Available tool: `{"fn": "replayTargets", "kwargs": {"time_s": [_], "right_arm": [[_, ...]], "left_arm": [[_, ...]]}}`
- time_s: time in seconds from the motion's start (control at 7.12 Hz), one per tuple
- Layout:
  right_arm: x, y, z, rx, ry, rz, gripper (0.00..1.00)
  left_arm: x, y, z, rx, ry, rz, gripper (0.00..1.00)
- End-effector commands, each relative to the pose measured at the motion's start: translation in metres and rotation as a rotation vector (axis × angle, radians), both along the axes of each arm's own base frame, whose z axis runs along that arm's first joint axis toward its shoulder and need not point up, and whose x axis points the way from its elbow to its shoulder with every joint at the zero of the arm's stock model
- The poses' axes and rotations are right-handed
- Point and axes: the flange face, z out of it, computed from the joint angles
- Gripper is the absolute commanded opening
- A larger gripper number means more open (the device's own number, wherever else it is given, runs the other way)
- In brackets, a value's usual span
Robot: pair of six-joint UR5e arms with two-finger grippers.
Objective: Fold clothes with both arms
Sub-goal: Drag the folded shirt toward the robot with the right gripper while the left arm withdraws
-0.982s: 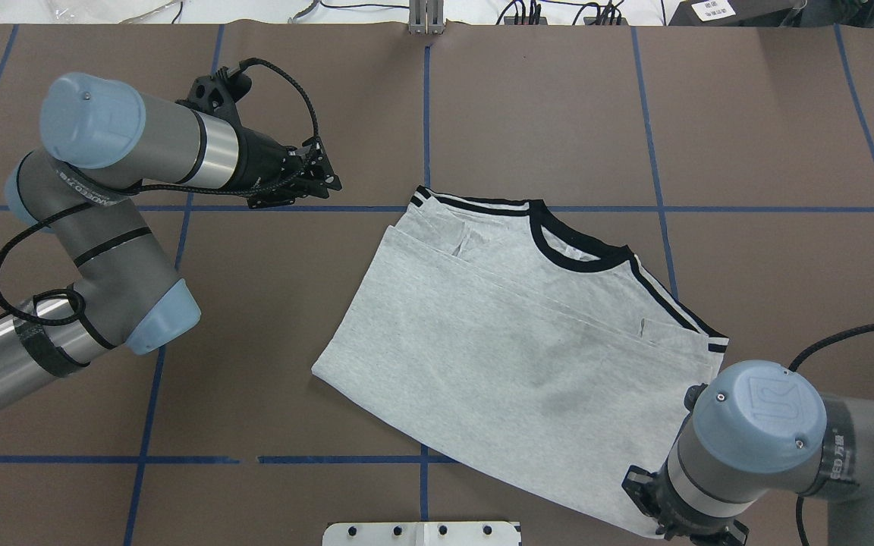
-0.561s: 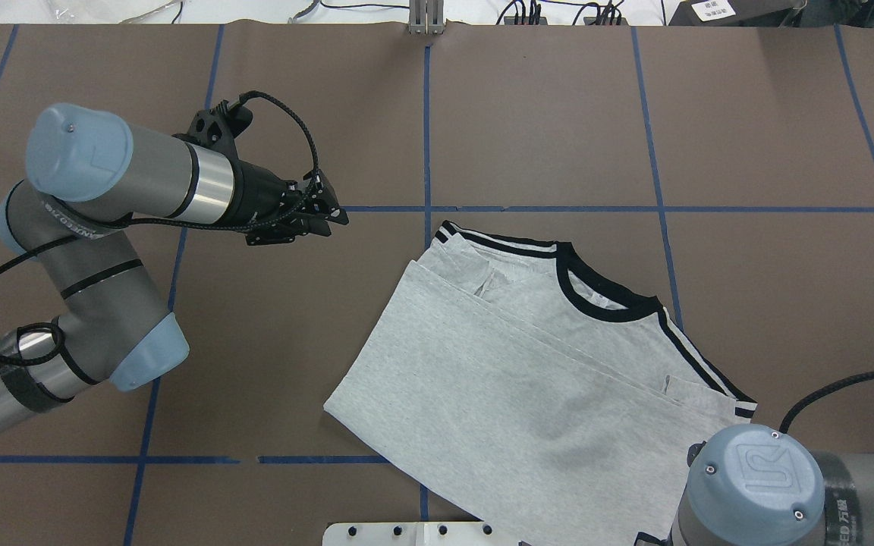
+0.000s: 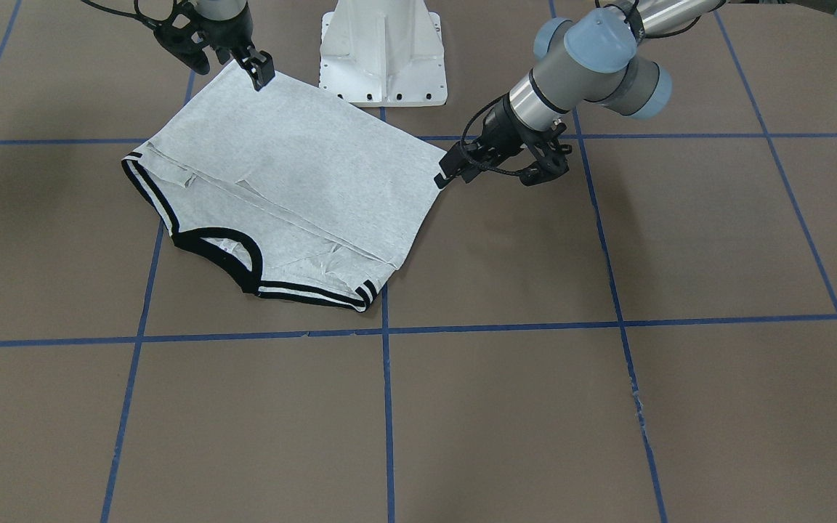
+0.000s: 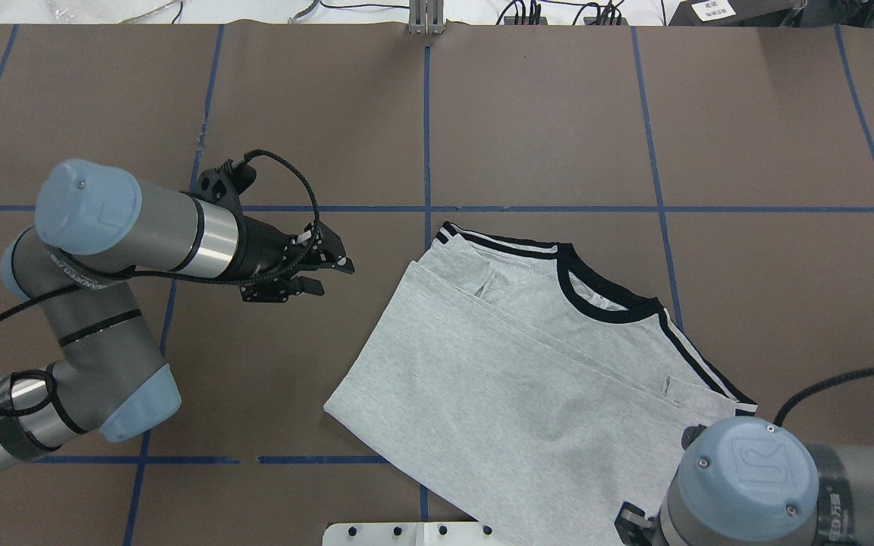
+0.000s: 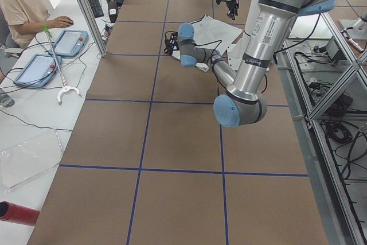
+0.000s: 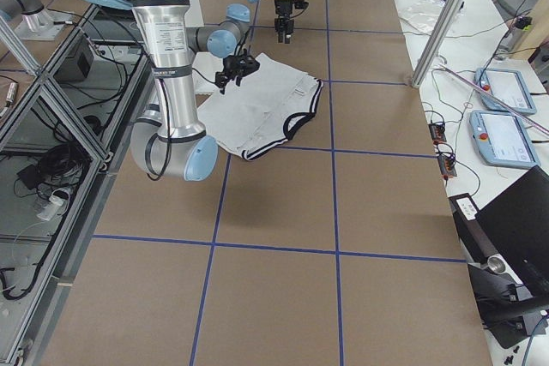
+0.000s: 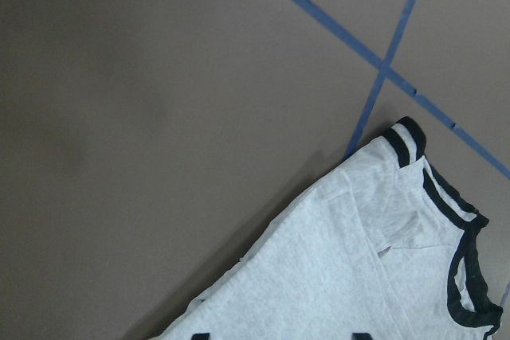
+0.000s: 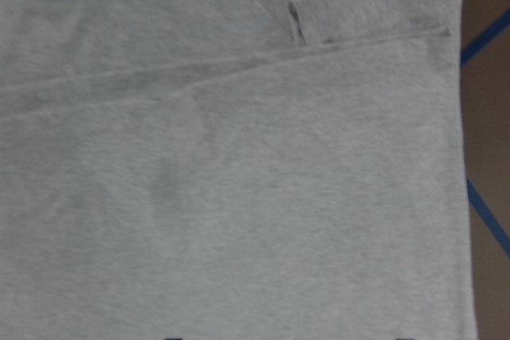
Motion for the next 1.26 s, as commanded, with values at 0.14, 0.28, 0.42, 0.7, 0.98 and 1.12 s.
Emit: {"fn": "replayTargets", "kwargs": {"time_s": [0.14, 0.28, 0.42, 0.7, 0.98, 1.12], "right_arm": [[0.024, -0.118, -0.020, 0.270, 0.005, 0.135, 1.00], [0.016, -0.135, -0.011, 0.284, -0.016, 0.156, 1.00], [0.012, -0.150, -0.004, 0.295, -0.031, 0.175, 1.00], [0.003, -0.163, 0.008, 0.290, -0.027, 0.181, 1.00], [0.003, -0.163, 0.010, 0.290, -0.026, 0.173, 1.00], [0.002, -0.163, 0.011, 0.288, -0.024, 0.170, 1.00]], "left_arm": [[0.030, 0.054, -0.002, -0.130, -0.199, -0.023, 0.83], [0.044, 0.074, 0.002, -0.166, -0.209, -0.030, 0.81], [0.053, 0.090, 0.003, -0.204, -0.214, -0.018, 0.81], [0.066, 0.105, 0.007, -0.220, -0.229, -0.021, 0.74], [0.064, 0.092, 0.012, -0.212, -0.239, -0.040, 0.63], [0.065, 0.088, 0.017, -0.215, -0.248, -0.049, 0.58]]}}
